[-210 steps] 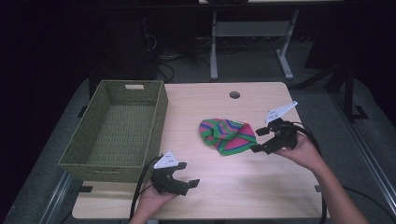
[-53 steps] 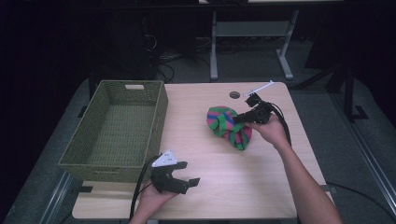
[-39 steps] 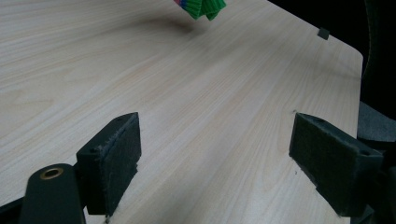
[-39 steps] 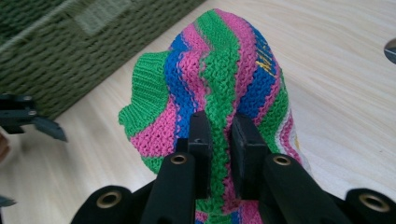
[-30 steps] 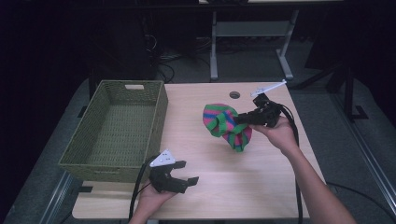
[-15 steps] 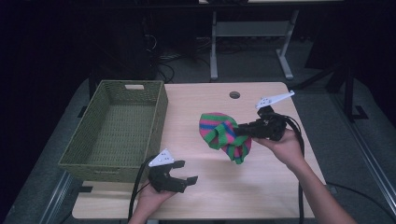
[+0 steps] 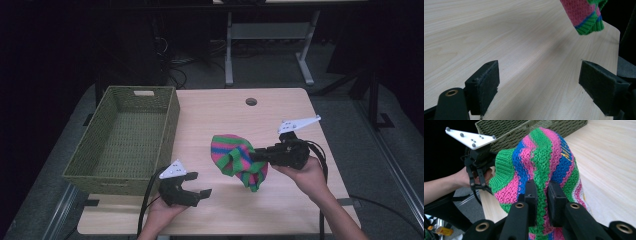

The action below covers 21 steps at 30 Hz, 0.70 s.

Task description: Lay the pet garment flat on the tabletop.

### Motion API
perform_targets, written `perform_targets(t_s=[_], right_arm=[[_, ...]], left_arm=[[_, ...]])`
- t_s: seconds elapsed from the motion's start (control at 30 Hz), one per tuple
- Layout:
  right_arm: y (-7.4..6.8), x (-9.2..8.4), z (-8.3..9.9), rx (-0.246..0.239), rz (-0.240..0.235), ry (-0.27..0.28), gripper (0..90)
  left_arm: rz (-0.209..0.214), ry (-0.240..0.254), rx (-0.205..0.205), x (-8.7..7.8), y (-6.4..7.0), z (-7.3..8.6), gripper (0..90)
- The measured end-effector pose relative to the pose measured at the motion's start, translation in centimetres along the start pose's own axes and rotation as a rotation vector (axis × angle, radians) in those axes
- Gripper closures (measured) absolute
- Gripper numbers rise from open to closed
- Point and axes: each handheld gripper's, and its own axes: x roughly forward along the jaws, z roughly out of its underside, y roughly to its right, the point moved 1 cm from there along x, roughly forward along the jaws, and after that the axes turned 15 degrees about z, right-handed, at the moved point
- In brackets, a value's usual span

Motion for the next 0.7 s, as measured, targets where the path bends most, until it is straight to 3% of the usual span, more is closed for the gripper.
perform_targets(t_s=[0.17, 0.4, 0.57, 0.7], right_arm=[[-0.4, 0.3, 1.1, 0.018, -0.014, -0.006, 79.3], [0.4, 1.8, 2.4, 0.059, -0.001, -0.04, 79.3], [1.2, 4.2, 3.8, 0.12, -0.015, -0.08, 79.3], [1.7, 5.5, 4.4, 0.126, 0.009, -0.106, 79.1]], left_arm=[[0.001, 0.007, -0.004, 0.1, 0.0, 0.0, 16.5], [0.001, 0.0, 0.002, 0.2, 0.0, 0.0, 16.5], [-0.001, -0.007, 0.01, 0.0, -0.1, 0.0, 16.5], [0.0, -0.008, 0.002, 0.0, -0.1, 0.1, 16.5]])
